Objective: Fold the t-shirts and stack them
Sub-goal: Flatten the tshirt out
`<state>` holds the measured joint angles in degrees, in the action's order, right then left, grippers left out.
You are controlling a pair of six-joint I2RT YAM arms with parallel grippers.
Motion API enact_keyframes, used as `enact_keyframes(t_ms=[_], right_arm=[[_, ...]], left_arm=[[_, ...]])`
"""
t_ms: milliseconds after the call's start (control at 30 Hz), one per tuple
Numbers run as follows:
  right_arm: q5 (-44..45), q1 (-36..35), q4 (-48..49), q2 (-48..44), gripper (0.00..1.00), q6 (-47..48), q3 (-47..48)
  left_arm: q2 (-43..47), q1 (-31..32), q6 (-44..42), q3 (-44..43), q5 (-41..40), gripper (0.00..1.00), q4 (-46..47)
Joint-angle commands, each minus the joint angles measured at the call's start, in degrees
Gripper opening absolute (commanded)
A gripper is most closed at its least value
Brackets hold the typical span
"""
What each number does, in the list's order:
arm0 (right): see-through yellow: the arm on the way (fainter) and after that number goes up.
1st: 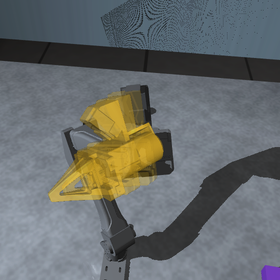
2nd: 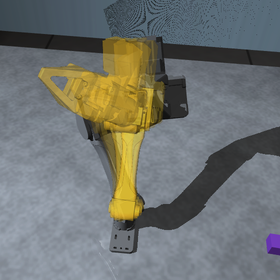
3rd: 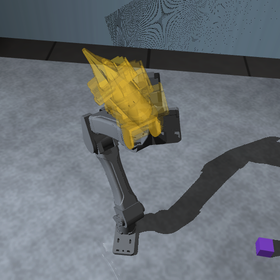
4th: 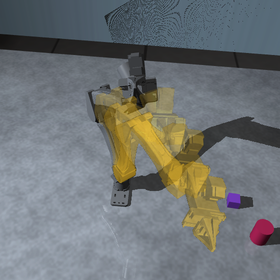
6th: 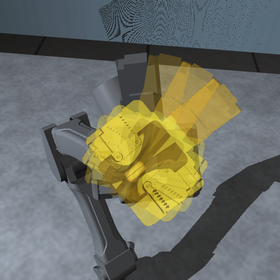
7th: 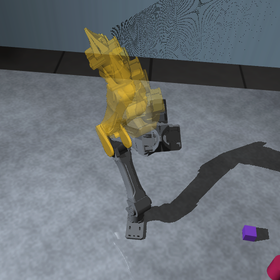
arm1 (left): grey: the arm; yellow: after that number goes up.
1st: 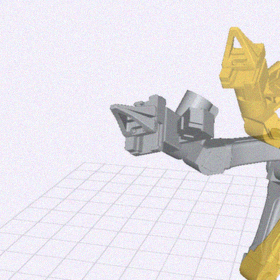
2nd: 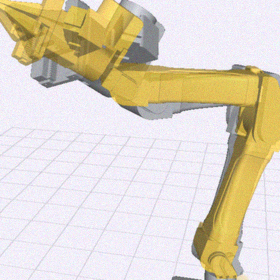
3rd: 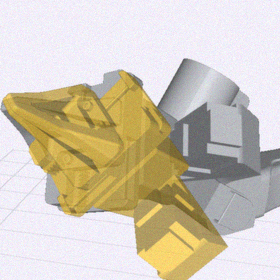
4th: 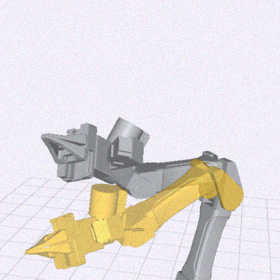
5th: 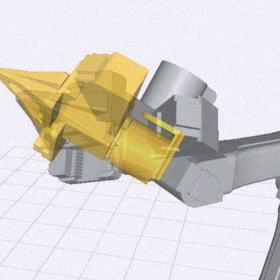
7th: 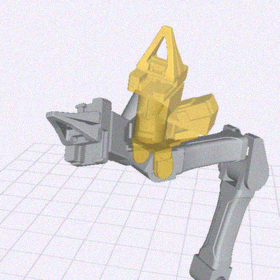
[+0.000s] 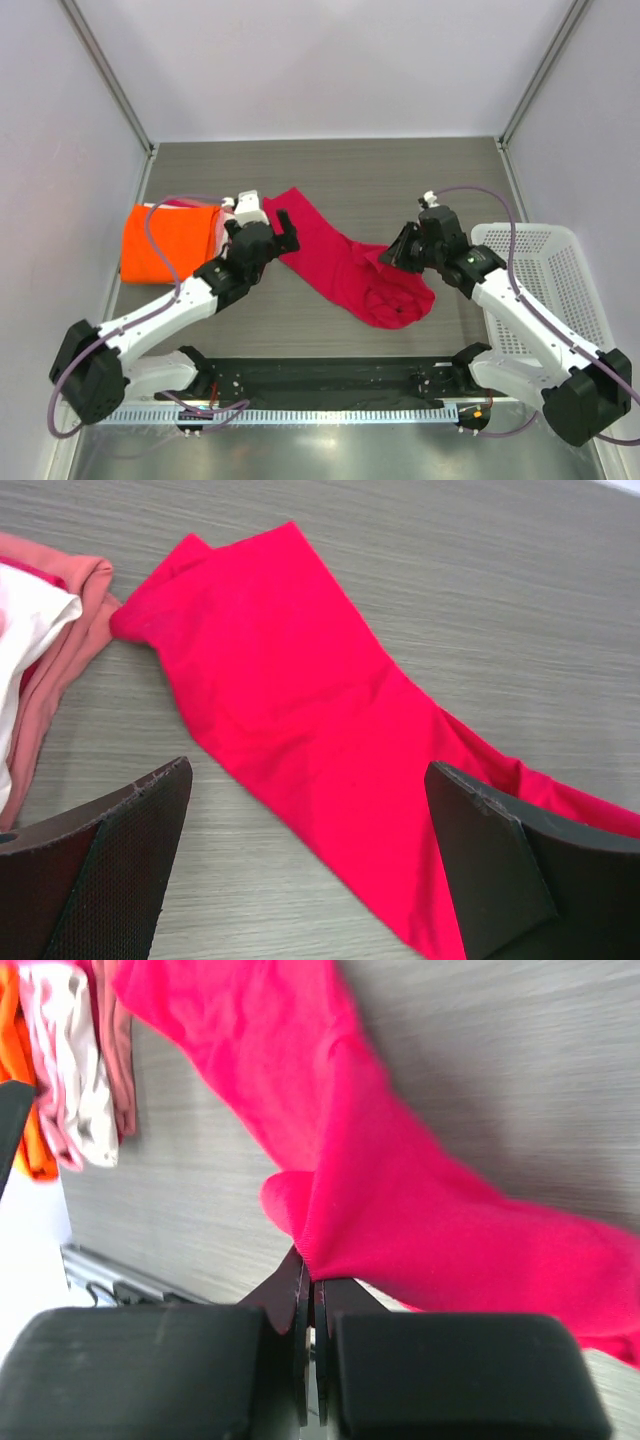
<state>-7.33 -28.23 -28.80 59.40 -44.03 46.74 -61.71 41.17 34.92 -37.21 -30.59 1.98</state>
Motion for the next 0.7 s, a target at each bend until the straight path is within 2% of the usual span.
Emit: enact_keyframes(t_ms=[0,67,167,200,267,300,333,367,400,467,533,567,633,667], right_arm=[[0.6,3.3,1.1,0.4,0.01,2.5,7.7],[0.1,5.7,0.2,5.0,0.01,4.1,12.9],[-4.6,6.8,-2.3,16.2,0.01,6.1,28.1],[-5.4,6.8,-3.6,18.7,0.01,6.7,38.1],[-6.5,6.9,-9.3,27.1,0.01,8.6,49.4],[-8.3,6.8,-11.8,30.2,0.01,9.2,61.7],[-12.8,6.8,-14.0,34.7,0.01,9.7,67.8],[-15.6,6.7,-17.9,36.8,0.01,10.6,73.6],[-16.8,6.7,-20.5,38.2,0.01,11.2,84.2],[-15.9,6.7,-27.1,38.5,0.01,13.5,93.2],[-13.8,6.7,-28.2,34.3,0.01,15.0,90.6],[-13.0,6.7,-27.1,27.9,0.01,15.5,81.8],[-10.5,6.7,-22.4,19.8,0.01,15.2,70.8],[-6.8,7.0,-21.5,13.3,0.01,15.0,61.6]], left_arm=[[-7.3,0.0,3.0,-9.5,-2.7,1.0,-10.3],[-10.6,-0.1,3.7,-14.0,-3.7,1.0,-13.7],[-11.4,-0.2,4.1,-16.0,-4.6,1.0,-14.2],[-11.1,-0.2,4.5,-16.4,-5.0,1.0,-14.5],[-10.3,-0.4,4.8,-17.6,-5.8,1.0,-15.6],[-9.1,-0.4,4.7,-18.1,-6.2,1.0,-16.2],[-8.5,-0.5,4.7,-18.6,-7.9,0.99,-16.8],[-7.6,-0.6,4.7,-19.0,-8.8,0.99,-18.5],[-6.0,-0.8,4.6,-19.7,-9.8,1.0,-19.0],[-3.8,-1.0,4.5,-19.9,-12.3,0.99,-20.8],[-0.4,-1.0,5.1,-18.6,-12.7,1.0,-20.8],[0.4,-1.0,5.7,-17.7,-12.4,0.99,-20.5],[2.9,-1.0,6.8,-14.5,-11.3,1.0,-19.5],[3.5,-1.0,7.4,-13.3,-9.9,1.0,-17.8]])
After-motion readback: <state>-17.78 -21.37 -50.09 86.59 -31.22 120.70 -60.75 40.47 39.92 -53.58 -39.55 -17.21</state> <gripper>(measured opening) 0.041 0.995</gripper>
